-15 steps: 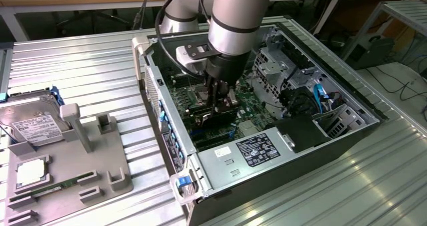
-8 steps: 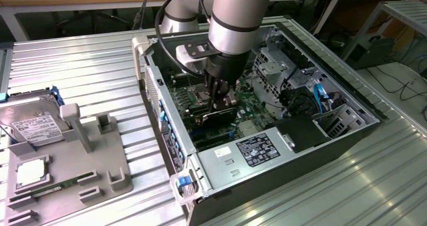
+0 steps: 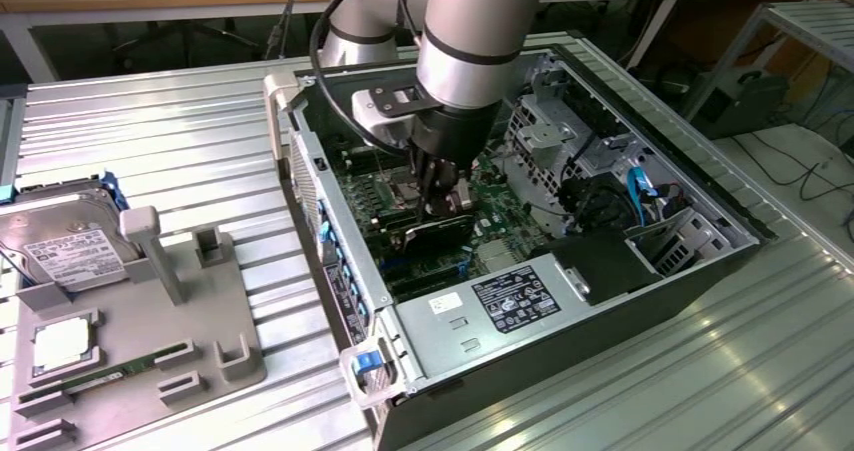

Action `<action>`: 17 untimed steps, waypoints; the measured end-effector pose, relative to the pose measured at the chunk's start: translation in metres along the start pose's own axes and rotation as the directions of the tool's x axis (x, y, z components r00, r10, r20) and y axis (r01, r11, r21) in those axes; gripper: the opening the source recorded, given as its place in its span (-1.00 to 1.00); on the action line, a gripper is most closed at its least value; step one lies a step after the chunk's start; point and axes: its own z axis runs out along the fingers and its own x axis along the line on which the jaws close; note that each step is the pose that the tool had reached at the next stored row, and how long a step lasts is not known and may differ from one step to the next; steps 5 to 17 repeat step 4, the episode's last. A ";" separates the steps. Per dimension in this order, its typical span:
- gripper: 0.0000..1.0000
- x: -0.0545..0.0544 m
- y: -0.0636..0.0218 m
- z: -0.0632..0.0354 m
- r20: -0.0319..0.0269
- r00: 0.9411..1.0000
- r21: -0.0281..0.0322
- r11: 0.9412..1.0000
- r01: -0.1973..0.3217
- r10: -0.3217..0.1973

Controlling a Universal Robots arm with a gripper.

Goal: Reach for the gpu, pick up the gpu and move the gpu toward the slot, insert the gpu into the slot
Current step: 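Insert the gpu into the slot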

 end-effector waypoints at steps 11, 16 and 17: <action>-0.79 0.000 0.0000 0.0000 0.004 1.000 0.000 1.000 0.000 0.000; -0.79 0.000 0.0000 0.0000 0.004 1.000 0.000 1.000 0.000 0.000; -0.79 0.000 0.0000 0.0000 0.004 1.000 0.000 1.000 0.000 0.000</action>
